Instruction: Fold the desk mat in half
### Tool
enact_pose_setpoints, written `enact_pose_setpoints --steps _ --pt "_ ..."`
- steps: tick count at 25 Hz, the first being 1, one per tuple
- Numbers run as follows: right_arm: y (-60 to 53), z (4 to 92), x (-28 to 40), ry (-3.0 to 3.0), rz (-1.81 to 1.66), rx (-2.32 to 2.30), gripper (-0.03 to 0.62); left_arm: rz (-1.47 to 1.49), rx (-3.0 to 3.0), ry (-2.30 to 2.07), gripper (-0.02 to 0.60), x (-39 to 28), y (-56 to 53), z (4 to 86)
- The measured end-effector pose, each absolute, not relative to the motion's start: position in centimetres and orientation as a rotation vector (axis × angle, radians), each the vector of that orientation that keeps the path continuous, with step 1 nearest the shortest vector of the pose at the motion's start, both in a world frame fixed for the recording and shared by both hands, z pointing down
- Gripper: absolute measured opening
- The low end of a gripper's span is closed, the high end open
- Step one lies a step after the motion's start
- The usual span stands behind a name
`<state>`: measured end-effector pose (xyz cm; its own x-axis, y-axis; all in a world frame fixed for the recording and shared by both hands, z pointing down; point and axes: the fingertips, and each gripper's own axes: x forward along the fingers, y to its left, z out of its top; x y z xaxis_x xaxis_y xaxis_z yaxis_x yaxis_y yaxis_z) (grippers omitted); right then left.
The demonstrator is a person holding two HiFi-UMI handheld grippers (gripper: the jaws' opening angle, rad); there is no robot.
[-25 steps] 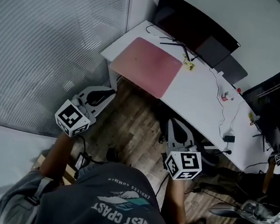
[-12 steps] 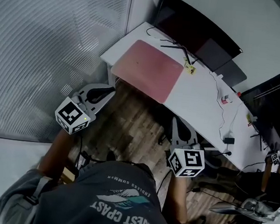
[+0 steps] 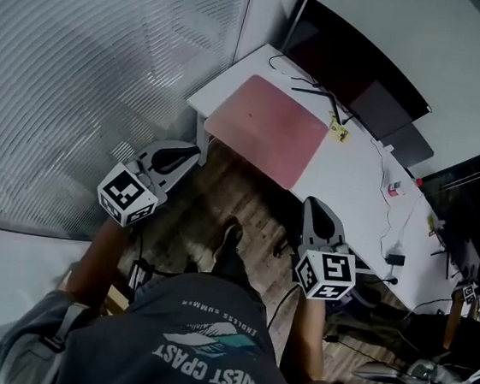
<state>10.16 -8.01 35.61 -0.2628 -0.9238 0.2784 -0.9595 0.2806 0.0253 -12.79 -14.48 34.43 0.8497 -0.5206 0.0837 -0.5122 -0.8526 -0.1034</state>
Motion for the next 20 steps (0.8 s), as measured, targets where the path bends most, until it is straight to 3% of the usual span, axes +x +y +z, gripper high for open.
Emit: enact_pose_setpoints --steps 20 --pt "-17.7 43.3 12.4 -2.285 0.269 1.642 0.026 -0.368 -2.899 0.849 0.026 -11.1 -22.7 40.8"
